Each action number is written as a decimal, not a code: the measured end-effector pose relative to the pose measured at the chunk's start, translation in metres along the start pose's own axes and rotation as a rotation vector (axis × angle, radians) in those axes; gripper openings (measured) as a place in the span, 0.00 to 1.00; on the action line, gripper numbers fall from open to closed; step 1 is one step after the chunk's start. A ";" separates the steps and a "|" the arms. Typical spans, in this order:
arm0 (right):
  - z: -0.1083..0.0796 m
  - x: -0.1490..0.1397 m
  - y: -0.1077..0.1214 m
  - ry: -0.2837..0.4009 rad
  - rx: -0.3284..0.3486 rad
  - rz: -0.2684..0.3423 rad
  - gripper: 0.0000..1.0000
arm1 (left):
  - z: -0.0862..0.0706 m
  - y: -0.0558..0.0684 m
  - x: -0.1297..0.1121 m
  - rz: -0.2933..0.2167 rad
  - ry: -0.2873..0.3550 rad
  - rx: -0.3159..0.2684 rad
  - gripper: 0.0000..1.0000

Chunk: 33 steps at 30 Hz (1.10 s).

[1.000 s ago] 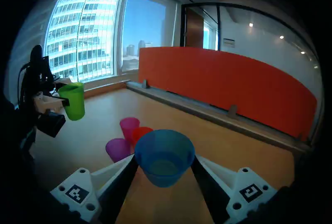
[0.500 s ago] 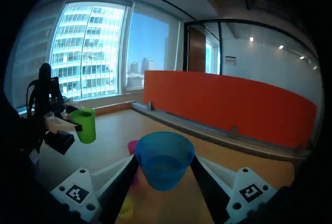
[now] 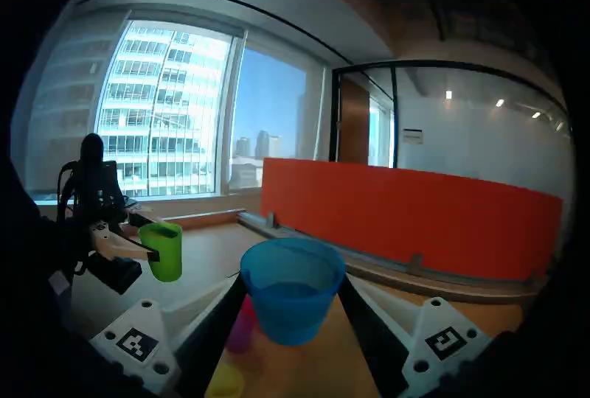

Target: Pour water

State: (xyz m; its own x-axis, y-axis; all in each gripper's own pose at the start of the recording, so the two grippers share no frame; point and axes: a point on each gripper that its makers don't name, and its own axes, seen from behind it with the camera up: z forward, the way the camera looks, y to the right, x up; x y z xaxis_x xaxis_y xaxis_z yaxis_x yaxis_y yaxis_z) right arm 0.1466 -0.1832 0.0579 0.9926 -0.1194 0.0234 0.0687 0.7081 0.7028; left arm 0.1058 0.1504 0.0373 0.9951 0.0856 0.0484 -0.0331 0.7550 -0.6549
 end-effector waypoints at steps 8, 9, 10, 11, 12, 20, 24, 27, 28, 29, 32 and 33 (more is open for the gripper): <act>0.001 0.010 -0.005 0.029 0.015 -0.008 0.90 | 0.000 0.004 0.001 0.004 0.003 -0.008 0.87; 0.001 0.011 -0.005 0.030 0.016 -0.009 0.89 | 0.000 0.004 0.001 0.004 0.004 -0.010 0.87; 0.002 0.011 -0.005 0.031 0.016 -0.011 0.89 | 0.000 0.004 0.002 0.004 0.004 -0.011 0.87; 0.002 0.012 -0.005 0.032 0.016 -0.012 0.89 | 0.000 0.004 0.002 0.003 0.004 -0.012 0.87; 0.002 0.013 -0.005 0.033 0.017 -0.014 0.89 | 0.000 0.004 0.002 0.003 0.003 -0.013 0.87; 0.004 0.018 -0.009 0.029 0.033 -0.037 0.89 | 0.000 0.008 0.002 0.002 0.006 -0.025 0.87; 0.007 0.022 -0.013 0.031 0.044 -0.056 0.90 | 0.000 0.011 0.002 0.000 0.008 -0.033 0.87; 0.009 0.024 -0.015 0.032 0.049 -0.078 0.90 | 0.001 0.013 0.002 0.000 0.006 -0.040 0.87; 0.010 0.025 -0.015 0.031 0.051 -0.086 0.90 | 0.001 0.014 0.002 0.001 0.005 -0.042 0.87; 0.010 0.025 -0.016 0.031 0.053 -0.093 0.90 | 0.001 0.015 0.002 0.002 0.005 -0.044 0.87; 0.012 0.029 -0.018 0.034 0.059 -0.118 0.90 | 0.001 0.017 0.003 0.005 0.003 -0.048 0.87; 0.013 0.030 -0.019 0.035 0.062 -0.126 0.90 | 0.001 0.017 0.003 0.005 0.002 -0.050 0.87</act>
State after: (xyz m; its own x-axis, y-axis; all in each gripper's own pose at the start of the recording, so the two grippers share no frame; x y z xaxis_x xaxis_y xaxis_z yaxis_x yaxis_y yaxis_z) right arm 0.1737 -0.2091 0.0548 0.9794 -0.1798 -0.0921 0.1880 0.6448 0.7409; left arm 0.1078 0.1643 0.0268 0.9952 0.0881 0.0431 -0.0339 0.7213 -0.6918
